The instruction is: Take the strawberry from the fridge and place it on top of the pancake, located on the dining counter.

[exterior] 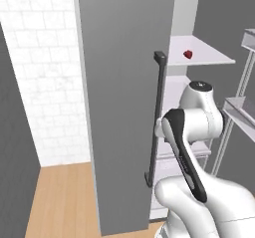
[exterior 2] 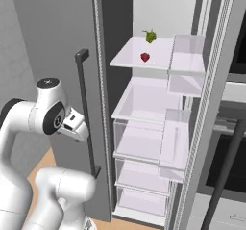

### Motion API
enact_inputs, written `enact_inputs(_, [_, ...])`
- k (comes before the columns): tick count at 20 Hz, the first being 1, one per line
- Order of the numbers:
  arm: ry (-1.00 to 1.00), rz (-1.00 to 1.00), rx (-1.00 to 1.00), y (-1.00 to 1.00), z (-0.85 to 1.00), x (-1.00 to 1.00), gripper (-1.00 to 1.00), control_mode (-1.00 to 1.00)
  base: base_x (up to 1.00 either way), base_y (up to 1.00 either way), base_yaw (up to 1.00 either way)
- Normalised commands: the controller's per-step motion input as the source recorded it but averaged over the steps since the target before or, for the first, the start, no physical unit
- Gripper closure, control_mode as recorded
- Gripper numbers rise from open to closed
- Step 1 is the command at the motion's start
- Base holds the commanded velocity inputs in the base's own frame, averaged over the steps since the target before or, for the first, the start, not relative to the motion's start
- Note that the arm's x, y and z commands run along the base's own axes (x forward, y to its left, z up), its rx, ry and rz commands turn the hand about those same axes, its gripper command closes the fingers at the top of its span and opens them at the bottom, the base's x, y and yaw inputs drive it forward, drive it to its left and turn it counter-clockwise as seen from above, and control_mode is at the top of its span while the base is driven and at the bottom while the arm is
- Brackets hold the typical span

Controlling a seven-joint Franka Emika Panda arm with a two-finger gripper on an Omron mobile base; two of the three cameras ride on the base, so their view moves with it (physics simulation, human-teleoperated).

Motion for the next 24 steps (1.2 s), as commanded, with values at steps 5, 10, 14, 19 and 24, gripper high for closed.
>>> enact_inputs(5, [0.0,0.0,0.0,0.0,0.0,0.0,-1.0,1.0,0.14,-0.52,0.0])
enact_inputs(10, [0.0,0.0,0.0,0.0,0.0,0.0,-1.0,1.0,0.22,-0.41,-0.06])
enact_inputs(14, [0.0,0.0,0.0,0.0,0.0,0.0,-1.0,1.0,0.08,0.0,-0.29])
enact_inputs(19, [0.0,0.0,0.0,0.0,0.0,0.0,-1.0,1.0,0.16,0.0,-0.38])
enact_inputs(24, [0.0,0.0,0.0,0.0,0.0,0.0,-1.0,1.0,0.2,0.01,-0.28])
